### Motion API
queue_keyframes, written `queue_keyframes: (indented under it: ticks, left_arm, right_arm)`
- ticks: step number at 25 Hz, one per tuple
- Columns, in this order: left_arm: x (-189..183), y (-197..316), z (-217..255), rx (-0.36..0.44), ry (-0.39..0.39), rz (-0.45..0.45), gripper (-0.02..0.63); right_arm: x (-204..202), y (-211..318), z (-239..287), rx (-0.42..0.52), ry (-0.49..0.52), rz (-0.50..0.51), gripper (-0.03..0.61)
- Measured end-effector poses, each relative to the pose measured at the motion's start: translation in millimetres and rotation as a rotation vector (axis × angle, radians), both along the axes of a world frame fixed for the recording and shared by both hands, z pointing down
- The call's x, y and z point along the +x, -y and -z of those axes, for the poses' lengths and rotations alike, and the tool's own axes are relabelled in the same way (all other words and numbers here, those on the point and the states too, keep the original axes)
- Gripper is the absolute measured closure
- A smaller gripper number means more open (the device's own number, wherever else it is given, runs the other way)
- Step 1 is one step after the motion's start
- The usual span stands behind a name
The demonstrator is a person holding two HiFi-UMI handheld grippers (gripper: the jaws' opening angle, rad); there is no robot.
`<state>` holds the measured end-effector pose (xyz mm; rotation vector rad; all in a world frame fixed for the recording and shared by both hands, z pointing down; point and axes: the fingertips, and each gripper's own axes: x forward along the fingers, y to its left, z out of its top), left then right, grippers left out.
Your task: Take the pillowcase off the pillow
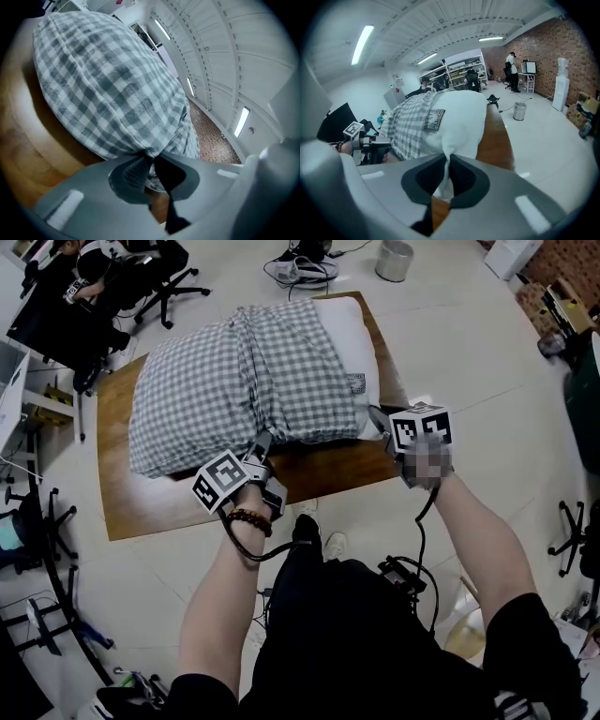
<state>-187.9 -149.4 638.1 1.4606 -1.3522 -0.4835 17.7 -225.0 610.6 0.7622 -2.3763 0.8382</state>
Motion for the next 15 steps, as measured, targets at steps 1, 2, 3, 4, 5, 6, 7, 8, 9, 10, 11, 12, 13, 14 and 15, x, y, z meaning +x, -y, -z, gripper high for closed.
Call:
queue_keyframes:
  ticks: [1, 2, 3, 4, 5, 6, 7, 8, 9, 10, 11, 12, 13, 14, 15]
  left_arm:
    - [-1.5, -2.9, 2.2, 0.007, 0.004, 0.001, 0.578]
    - [-2.3, -5.7, 4.7, 0.013, 0.007, 0.003, 0.581]
    - [-2.8, -8.7, 7.0, 0.019, 0.007, 0.007, 0.583]
    - [-4.2, -12.3, 8.6, 0.023, 0.007, 0.014, 0.584]
    - [-7.5, -16.8, 8.9, 0.024, 0.008, 0.026, 0.584]
    - [-13.1, -22.3, 8.1, 0.021, 0.010, 0.043, 0.588]
    - [-20.4, -28.5, 6.7, 0.015, 0.011, 0.063, 0.591]
    - [-28.2, -34.7, 5.4, 0.009, 0.014, 0.081, 0.592]
    - [-35.3, -40.5, 4.9, 0.006, 0.017, 0.095, 0.592]
    - [-41.5, -45.5, 5.6, 0.005, 0.023, 0.105, 0.592]
    - [-47.0, -49.6, 7.2, 0.008, 0.028, 0.115, 0.592]
    - [-52.3, -53.0, 9.2, 0.011, 0.032, 0.125, 0.592]
    - [-57.7, -56.1, 11.0, 0.014, 0.034, 0.136, 0.594]
    - [-63.1, -59.0, 12.2, 0.015, 0.037, 0.147, 0.594]
    - [-68.1, -61.6, 12.9, 0.015, 0.041, 0.156, 0.594]
  right_arm:
    - [4.6, 2.0, 2.2, 0.012, -0.002, -0.009, 0.560]
    - [10.1, 4.2, 4.5, 0.021, -0.001, -0.020, 0.561]
    - [15.7, 6.4, 7.1, 0.032, -0.002, -0.031, 0.561]
    - [21.2, 8.5, 9.9, 0.046, -0.006, -0.041, 0.561]
    - [26.4, 10.4, 12.9, 0.065, -0.016, -0.049, 0.563]
    - [31.3, 12.2, 15.9, 0.086, -0.028, -0.057, 0.563]
    - [35.9, 13.5, 18.6, 0.102, -0.038, -0.064, 0.563]
    - [40.2, 13.8, 20.2, 0.109, -0.045, -0.071, 0.563]
    - [43.9, 12.9, 20.7, 0.111, -0.050, -0.075, 0.563]
    - [47.0, 11.4, 19.9, 0.111, -0.057, -0.077, 0.565]
    - [49.6, 10.3, 18.1, 0.112, -0.065, -0.078, 0.563]
    - [51.5, 9.8, 15.8, 0.115, -0.071, -0.078, 0.563]
    - [52.6, 9.6, 13.8, 0.118, -0.073, -0.078, 0.563]
    - [53.4, 9.3, 12.9, 0.122, -0.074, -0.077, 0.563]
    - [55.2, 9.0, 12.7, 0.127, -0.079, -0.077, 0.564]
